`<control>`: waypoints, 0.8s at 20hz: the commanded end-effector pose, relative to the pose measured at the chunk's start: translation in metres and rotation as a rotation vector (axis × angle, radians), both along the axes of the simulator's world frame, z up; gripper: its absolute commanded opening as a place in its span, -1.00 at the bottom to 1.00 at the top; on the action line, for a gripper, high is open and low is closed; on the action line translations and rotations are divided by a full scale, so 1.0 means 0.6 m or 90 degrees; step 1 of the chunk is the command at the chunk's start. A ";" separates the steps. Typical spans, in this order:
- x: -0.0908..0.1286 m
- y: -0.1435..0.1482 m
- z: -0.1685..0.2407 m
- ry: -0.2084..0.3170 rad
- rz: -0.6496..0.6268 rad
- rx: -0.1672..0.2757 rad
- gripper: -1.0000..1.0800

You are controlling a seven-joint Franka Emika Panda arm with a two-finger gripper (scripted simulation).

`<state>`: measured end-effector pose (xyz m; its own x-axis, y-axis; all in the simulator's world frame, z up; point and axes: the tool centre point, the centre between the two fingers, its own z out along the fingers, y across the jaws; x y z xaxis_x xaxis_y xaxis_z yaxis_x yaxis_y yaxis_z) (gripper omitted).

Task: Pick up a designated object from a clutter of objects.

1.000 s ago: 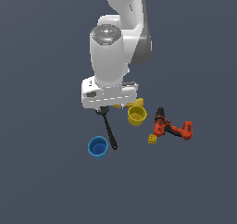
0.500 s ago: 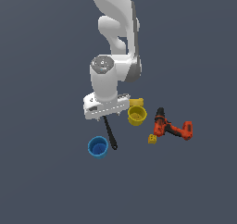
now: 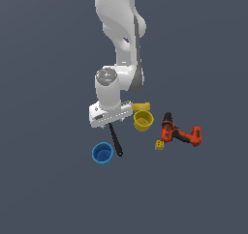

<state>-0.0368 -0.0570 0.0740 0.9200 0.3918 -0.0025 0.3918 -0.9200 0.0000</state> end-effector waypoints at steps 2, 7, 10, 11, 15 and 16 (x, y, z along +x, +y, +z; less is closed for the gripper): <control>-0.005 -0.001 -0.010 -0.001 0.007 0.001 0.92; -0.005 -0.002 -0.012 -0.001 0.007 0.001 0.92; -0.006 -0.002 -0.023 -0.001 0.007 0.001 0.92; -0.006 -0.001 -0.028 -0.001 0.007 0.001 0.92; -0.007 -0.002 -0.058 -0.001 0.007 0.001 0.92; -0.007 -0.001 -0.066 -0.001 0.008 0.001 0.92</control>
<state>-0.0406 -0.0579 0.0417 0.9155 0.4024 -0.0003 0.4024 -0.9155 -0.0001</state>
